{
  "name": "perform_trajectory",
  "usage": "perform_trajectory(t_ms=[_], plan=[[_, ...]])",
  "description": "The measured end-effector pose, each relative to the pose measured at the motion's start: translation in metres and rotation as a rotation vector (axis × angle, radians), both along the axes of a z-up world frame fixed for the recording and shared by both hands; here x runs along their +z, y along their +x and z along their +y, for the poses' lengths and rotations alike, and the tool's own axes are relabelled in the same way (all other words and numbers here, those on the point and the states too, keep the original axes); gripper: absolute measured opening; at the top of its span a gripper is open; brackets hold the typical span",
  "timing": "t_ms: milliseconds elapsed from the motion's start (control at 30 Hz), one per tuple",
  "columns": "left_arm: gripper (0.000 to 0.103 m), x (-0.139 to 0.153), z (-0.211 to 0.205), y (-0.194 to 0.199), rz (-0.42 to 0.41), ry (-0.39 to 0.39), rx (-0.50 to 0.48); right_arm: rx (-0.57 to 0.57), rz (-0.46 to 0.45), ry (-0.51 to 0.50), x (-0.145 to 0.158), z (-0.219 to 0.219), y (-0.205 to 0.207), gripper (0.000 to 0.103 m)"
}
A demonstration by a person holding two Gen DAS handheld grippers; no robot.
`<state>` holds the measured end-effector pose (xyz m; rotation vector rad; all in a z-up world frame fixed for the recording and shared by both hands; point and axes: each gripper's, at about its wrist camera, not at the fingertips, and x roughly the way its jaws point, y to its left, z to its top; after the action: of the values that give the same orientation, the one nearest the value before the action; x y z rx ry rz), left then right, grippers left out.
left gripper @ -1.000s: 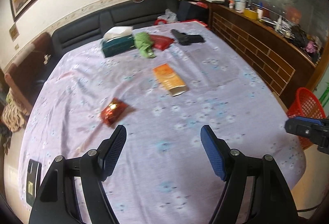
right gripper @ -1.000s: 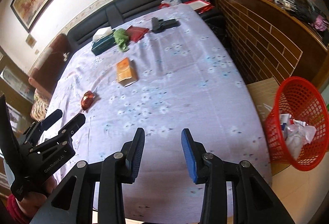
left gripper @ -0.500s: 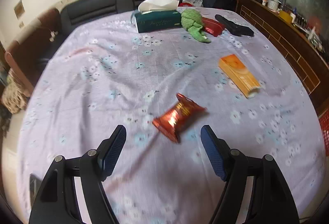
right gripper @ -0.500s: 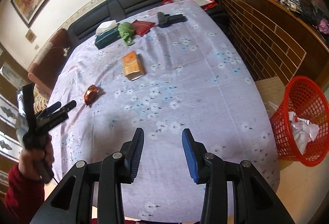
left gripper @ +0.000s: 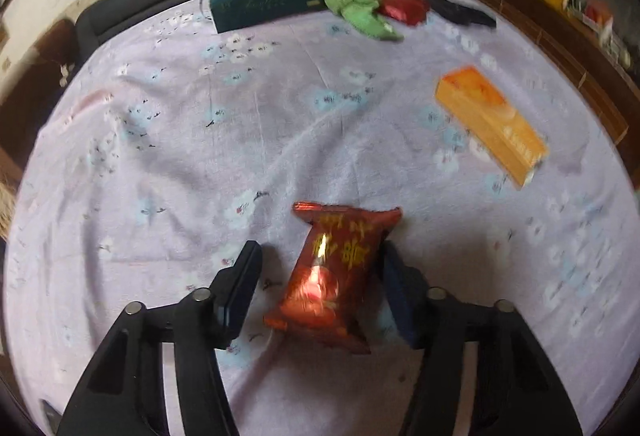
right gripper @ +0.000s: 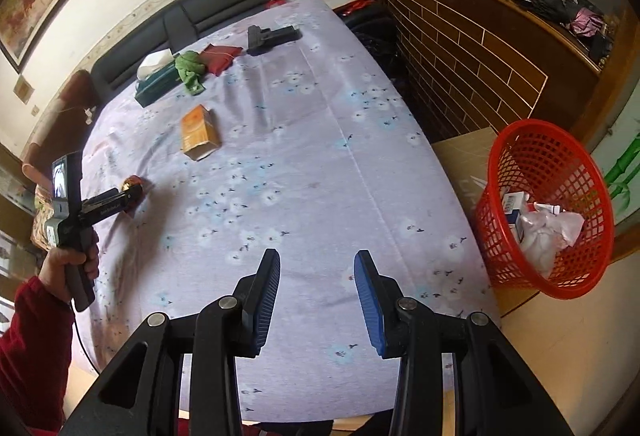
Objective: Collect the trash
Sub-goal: 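Grasp the red snack bag with the left tool while the right tool grasps the orange medicine box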
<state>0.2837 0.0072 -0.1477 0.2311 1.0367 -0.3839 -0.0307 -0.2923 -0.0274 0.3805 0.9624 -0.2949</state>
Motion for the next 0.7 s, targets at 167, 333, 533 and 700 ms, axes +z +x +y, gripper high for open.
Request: perform_trajectory(t_ms=[167,333,533,700], plan=[[0.029,0.005,0.006,-0.008,-0.004,-0.035,0.056,0.074,0.008,-0.028,0.006,0.009,0.029,0.042],[0.029,0.021,0.02,-0.041,-0.027,-0.09,0.096,0.179,0.011,-0.04,0.004,0.026,0.085,0.05],[0.029,0.035,0.04,-0.086,-0.032,-0.086,0.136,0.322,0.023,-0.068,-0.022,0.059,0.177,0.053],[0.029,0.045,0.054,-0.11,-0.04,-0.08,0.162,0.382,0.035,-0.075,-0.047,0.08,0.246,0.054]])
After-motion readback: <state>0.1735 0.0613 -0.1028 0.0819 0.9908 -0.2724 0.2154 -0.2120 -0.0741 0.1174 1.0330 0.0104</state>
